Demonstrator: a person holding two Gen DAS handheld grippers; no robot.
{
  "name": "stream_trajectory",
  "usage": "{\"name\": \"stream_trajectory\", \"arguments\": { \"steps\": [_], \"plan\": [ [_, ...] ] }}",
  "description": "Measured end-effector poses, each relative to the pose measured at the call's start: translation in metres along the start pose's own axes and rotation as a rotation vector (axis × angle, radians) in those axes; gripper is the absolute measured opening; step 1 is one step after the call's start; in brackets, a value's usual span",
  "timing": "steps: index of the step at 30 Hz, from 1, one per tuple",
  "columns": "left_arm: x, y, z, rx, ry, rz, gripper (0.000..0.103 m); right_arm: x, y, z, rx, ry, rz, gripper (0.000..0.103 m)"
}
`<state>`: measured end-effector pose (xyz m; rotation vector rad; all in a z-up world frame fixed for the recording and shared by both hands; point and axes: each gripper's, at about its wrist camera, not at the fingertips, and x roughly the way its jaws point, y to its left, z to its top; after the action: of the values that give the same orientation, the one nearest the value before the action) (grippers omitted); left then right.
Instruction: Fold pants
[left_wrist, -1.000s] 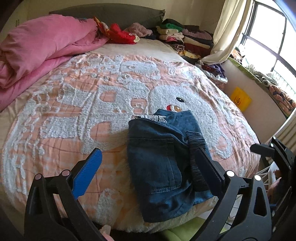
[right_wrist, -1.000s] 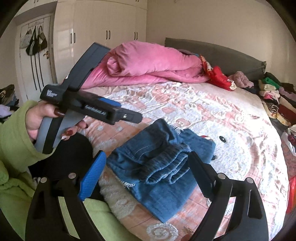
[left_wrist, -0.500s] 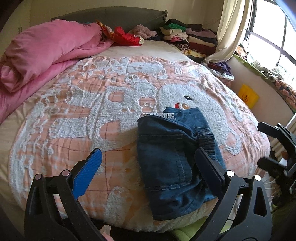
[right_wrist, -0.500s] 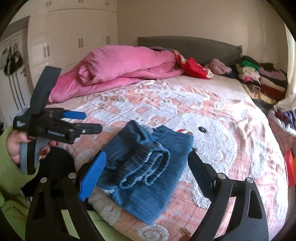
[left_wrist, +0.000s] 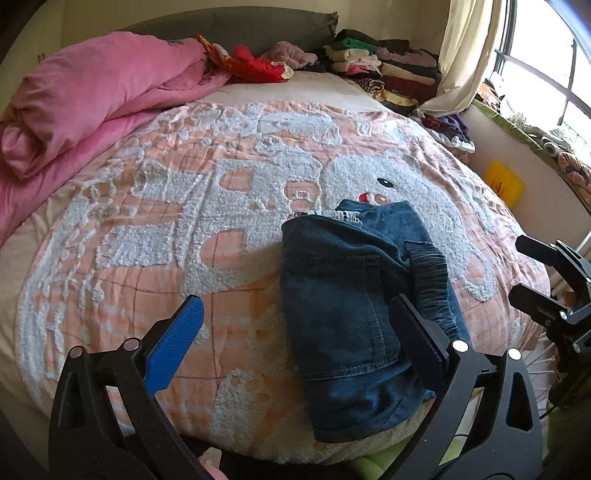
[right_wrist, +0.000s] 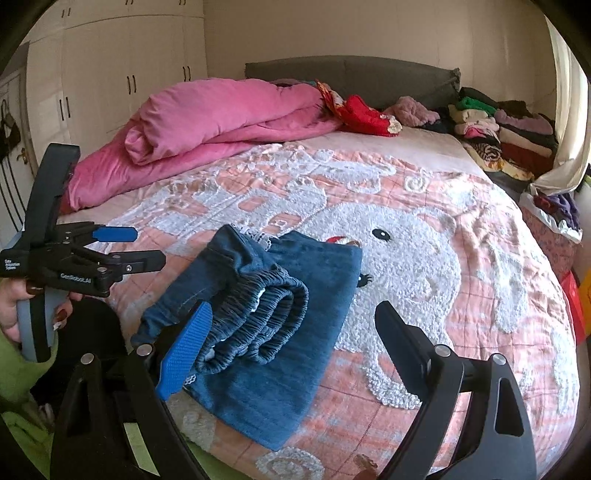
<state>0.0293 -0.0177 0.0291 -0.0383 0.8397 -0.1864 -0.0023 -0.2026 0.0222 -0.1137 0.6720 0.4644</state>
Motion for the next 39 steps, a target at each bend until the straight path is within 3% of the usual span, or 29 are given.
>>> {"name": "stream_trajectory", "arguments": {
  "steps": [14, 20, 29, 31, 32, 34, 35, 39],
  "plan": [
    [0.041, 0.0, -0.007, -0.017, 0.067, 0.001, 0.094, 0.059, -0.026, -0.014, 0.105, 0.16, -0.014, 0.087],
    [0.064, -0.002, -0.007, -0.01, 0.1, -0.004, 0.093, 0.092, -0.032, -0.02, 0.141, 0.225, 0.062, 0.074],
    [0.08, -0.006, -0.007, -0.005, 0.125, -0.044, 0.092, 0.109, -0.042, -0.023, 0.198, 0.234, 0.15, 0.075],
    [0.083, -0.006, -0.007, -0.017, 0.133, -0.073, 0.082, 0.11, -0.042, -0.023, 0.191, 0.227, 0.165, 0.07],
    [0.083, -0.007, -0.006, -0.021, 0.134, -0.09, 0.078, 0.111, -0.041, -0.022, 0.187, 0.225, 0.185, 0.06],
    [0.083, -0.009, -0.004, -0.029, 0.135, -0.133, 0.053, 0.113, -0.039, -0.02, 0.179, 0.221, 0.225, 0.044],
    [0.083, -0.01, -0.004, -0.028, 0.133, -0.13, 0.052, 0.112, -0.037, -0.019, 0.172, 0.217, 0.24, 0.029],
    [0.073, -0.017, 0.004, -0.002, 0.102, -0.109, 0.032, 0.101, -0.022, -0.003, 0.096, 0.162, 0.237, 0.02]
  ]
}}
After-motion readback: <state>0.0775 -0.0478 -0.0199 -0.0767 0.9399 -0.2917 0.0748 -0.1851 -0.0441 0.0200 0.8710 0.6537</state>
